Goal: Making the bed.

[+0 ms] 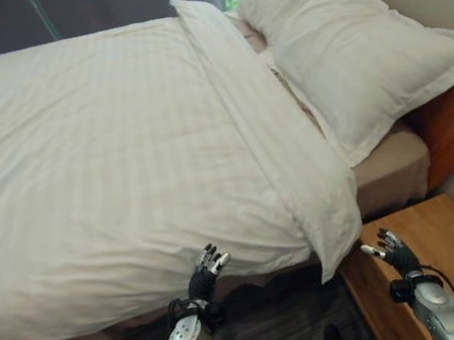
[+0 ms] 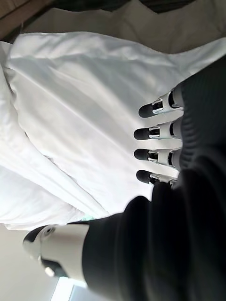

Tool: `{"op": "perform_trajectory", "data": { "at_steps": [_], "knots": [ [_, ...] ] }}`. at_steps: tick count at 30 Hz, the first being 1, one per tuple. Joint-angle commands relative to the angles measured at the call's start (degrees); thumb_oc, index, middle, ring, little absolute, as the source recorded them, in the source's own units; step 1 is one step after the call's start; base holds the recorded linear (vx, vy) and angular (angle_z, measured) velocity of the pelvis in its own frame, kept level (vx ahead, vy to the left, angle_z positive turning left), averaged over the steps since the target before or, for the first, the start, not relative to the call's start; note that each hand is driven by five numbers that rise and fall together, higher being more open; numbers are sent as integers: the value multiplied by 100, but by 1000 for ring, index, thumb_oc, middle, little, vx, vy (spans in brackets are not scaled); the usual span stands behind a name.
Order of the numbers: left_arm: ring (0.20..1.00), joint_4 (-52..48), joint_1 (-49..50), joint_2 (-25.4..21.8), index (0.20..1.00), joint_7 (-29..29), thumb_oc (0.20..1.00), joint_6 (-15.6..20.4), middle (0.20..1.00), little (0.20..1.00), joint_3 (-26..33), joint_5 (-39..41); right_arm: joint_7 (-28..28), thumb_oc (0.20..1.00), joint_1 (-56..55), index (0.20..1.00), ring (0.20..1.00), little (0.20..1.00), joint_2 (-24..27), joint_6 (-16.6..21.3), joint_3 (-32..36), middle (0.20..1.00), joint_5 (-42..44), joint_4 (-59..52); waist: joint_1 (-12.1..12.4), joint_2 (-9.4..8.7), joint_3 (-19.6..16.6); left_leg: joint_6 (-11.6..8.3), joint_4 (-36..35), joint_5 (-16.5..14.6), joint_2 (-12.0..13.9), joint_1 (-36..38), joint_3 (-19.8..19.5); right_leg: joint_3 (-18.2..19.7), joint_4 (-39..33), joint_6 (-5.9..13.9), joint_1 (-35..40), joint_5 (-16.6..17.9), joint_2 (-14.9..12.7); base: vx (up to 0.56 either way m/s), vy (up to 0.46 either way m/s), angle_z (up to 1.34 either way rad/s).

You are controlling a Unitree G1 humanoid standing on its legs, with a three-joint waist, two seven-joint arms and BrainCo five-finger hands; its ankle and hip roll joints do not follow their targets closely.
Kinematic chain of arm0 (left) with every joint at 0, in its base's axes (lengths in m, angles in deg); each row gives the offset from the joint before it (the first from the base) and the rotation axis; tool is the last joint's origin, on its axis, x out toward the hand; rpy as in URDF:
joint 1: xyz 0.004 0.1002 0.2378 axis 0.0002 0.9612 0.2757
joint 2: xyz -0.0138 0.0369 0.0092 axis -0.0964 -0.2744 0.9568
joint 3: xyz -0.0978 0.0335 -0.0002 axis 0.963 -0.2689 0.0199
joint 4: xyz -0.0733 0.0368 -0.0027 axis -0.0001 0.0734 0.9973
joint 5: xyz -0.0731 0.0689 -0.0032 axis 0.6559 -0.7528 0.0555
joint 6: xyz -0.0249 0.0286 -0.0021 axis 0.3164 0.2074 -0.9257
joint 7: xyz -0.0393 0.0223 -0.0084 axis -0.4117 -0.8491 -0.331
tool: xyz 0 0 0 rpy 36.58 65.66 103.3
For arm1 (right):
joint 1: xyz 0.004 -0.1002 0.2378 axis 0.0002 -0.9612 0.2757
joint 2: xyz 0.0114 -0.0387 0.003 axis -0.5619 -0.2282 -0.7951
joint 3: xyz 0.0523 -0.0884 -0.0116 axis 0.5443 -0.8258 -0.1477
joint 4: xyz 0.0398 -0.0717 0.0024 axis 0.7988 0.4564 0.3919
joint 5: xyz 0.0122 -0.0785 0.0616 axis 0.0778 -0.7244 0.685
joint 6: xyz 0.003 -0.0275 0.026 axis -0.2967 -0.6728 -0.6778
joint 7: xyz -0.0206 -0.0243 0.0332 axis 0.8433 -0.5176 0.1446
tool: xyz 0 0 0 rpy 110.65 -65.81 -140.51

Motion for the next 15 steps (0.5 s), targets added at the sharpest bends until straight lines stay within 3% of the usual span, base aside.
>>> {"op": "perform_trajectory", "data": {
  "at_steps": [1, 2, 3, 4, 5, 7, 12, 15],
  "knots": [
    [1000, -649, -294, -406, 1000, -272, 1000, 249, 1000, 1000, 361, -630, 156, 1000, 370, 1000, 1000, 1000, 157, 316, 28, 1000, -340, -558, 95, 87, 213, -275, 71, 263, 657, 62, 49, 169, 1062, 280, -242, -276, -76, -194, 75, -20],
    [1000, -809, -280, -473, 1000, -351, 1000, 292, 1000, 1000, 437, -766, 162, 1000, 295, 1000, 1000, 1000, 178, 377, 81, 1000, -379, -756, 110, 90, 218, -240, 71, 286, 647, 32, 22, 276, 1174, 254, -153, -417, 76, -194, 102, -5],
    [1000, -1187, -256, -612, 1000, -519, 1000, 400, 1000, 1000, 646, -1105, 277, 1000, 163, 1000, 1000, 1000, 289, 538, 194, 1000, -655, -1206, 162, 110, 194, -153, 71, 323, 566, -63, -74, 541, 1410, 137, 18, -785, 466, -179, 86, 15],
    [1000, -1389, -177, -662, 1000, -625, 1000, 443, 1000, 1000, 776, -1298, 316, 1000, 65, 1000, 1000, 1000, 350, 583, 248, 1000, -867, -1464, 218, 132, 170, -123, 71, 351, 542, -129, -120, 664, 1400, 48, 66, -877, 604, -139, 45, 38],
    [1000, -1667, -159, -795, 1000, -754, 1000, 527, 1000, 1000, 976, -1742, 403, 1000, 31, 1000, 1000, 1000, 344, 773, 261, 1000, -1029, -1849, 407, 109, 89, -124, 94, 412, 464, -260, -119, 573, 911, -201, 469, -1223, 613, -73, -42, 44],
    [1000, -1897, -67, -829, 1000, -911, 1000, 597, 1000, 1000, 1141, -1995, 427, 1000, 110, 1000, 1000, 1000, 289, 873, 222, 1000, -1033, -2069, 561, 107, 74, -179, 139, 492, 505, -306, -32, 423, 569, -238, 614, -1246, 530, -47, -91, 23],
    [1000, -1802, 55, -745, 1000, -1211, 1000, 674, 1000, 1000, 1263, -2168, 333, 1000, 334, 1000, 1000, 1000, 355, 987, -198, 1000, -1093, -2423, 715, 226, 181, -242, 227, 626, 524, -382, 28, 573, -102, -252, 888, -1050, 506, -41, -69, 4],
    [1000, -1897, 137, -640, 1000, -1260, 1000, 760, 1000, 1000, 1249, -2059, 315, 1000, 509, 1000, 1000, 1000, 439, 1043, -403, 1000, -988, -2558, 812, 341, 518, -347, 907, 667, 584, -980, -65, 539, -327, -335, 944, -1011, 435, -237, -35, 6]
  ]
}}
